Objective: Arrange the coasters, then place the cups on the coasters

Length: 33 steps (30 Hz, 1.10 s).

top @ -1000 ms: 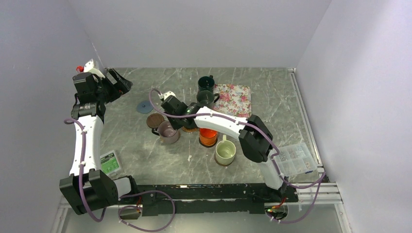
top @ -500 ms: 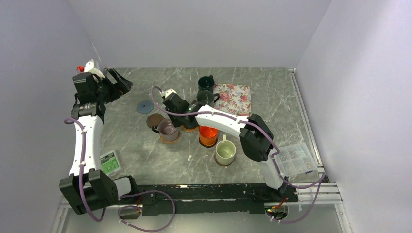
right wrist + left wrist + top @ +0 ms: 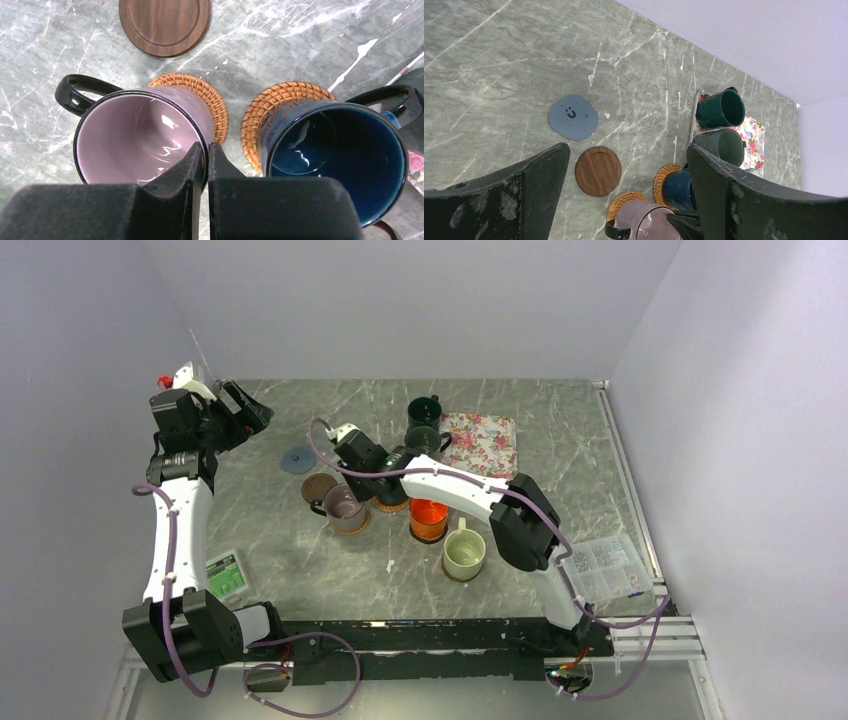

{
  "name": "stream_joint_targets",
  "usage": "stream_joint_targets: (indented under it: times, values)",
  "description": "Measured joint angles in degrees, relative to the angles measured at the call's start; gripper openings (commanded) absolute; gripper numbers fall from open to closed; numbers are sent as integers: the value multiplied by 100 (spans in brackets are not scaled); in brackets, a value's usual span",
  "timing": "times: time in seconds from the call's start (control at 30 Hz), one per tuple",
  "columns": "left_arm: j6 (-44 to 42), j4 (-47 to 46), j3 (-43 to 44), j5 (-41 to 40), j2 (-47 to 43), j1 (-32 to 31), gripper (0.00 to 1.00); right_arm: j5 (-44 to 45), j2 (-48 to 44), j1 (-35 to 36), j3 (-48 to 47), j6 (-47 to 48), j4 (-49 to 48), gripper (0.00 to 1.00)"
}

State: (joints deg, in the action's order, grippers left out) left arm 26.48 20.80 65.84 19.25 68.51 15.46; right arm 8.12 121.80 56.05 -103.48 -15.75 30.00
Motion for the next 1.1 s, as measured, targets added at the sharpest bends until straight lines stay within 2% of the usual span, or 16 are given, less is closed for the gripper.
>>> stream_joint_targets:
  times: [0.37,0.57,0.93,1.1]
  values:
    - [0,0,0,0,0,0,94,-74,109,-4,-55,103,7,0]
    - [0,0,0,0,0,0,94,-85,138,-9,-109,138,33,24]
    - [-2,-4,0,37,0,0,94,-358,42,-9,-162,280,-144,47]
    - [-28,-37,0,44,0,-37,94,-610,-442,-9,4,317,-247,54]
